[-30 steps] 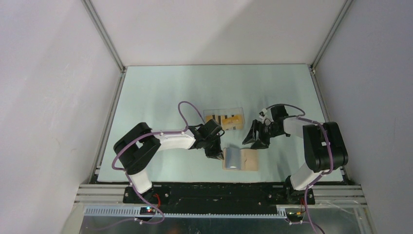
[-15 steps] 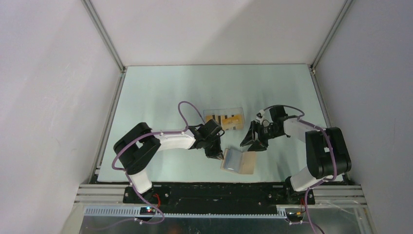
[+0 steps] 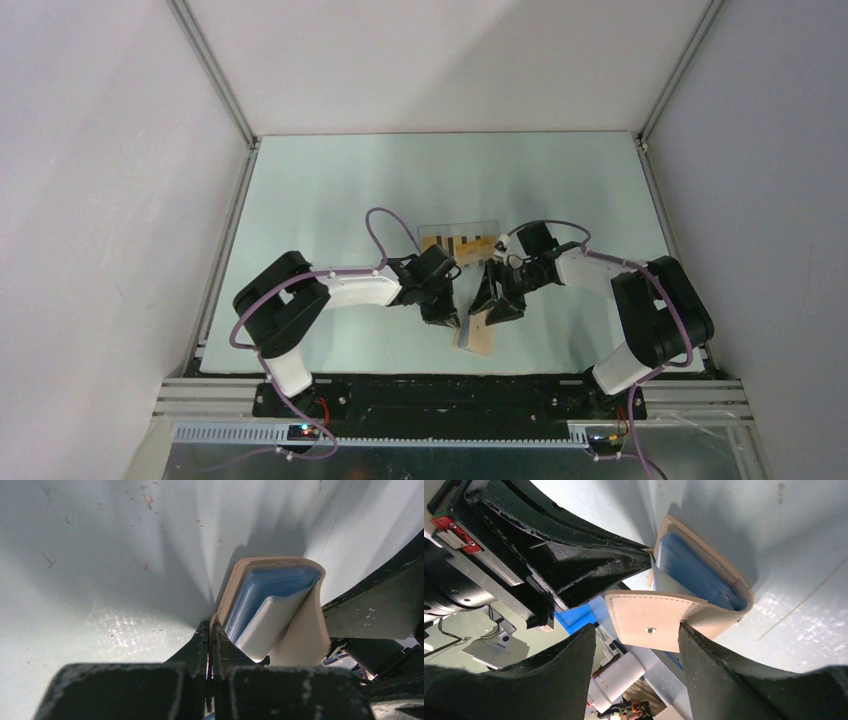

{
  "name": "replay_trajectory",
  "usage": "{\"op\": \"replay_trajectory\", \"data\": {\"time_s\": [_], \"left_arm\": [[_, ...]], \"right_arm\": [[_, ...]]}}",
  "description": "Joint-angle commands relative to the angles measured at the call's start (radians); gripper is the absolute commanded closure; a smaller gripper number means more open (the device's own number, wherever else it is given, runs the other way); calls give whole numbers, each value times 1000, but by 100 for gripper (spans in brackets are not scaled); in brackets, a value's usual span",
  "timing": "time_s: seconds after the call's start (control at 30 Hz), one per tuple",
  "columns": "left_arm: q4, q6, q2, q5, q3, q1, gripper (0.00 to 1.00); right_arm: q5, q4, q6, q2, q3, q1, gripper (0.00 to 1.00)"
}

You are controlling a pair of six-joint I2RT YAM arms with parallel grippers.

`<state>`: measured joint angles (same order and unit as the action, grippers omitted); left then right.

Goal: Put the credit cards into the card holder
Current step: Close the card holder at the center of the board.

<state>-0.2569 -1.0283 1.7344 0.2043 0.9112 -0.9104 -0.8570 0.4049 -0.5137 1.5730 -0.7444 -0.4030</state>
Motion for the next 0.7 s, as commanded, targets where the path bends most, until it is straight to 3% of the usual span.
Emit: {"op": "replay_trajectory", "data": {"time_s": [0.0,0.17,0.27,0.33,0.5,0.67], "left_arm": [[-24,9,-10,-58,3,-4,100],[-22,-12,-81,-72,-21,0,93],[-22,-36,-143,-94,-52,7,72],[-22,-43,-199,-114,-69,14,64],[-23,-61,-334,-152,-114,41,59],[-21,-51,-396,-151,-149,55,57]], "right_arm": [[29,-61,-65,1,-9,-35,34],[50,-80,-67,-12,-9,-44,34],[53,-110,-66,-6,-9,-47,37],[44,-132,-65,-4,-10,-52,39],[94,-114,-47,-44,-13,-72,48],[206,-14,9,-63,-29,-102,64]]}}
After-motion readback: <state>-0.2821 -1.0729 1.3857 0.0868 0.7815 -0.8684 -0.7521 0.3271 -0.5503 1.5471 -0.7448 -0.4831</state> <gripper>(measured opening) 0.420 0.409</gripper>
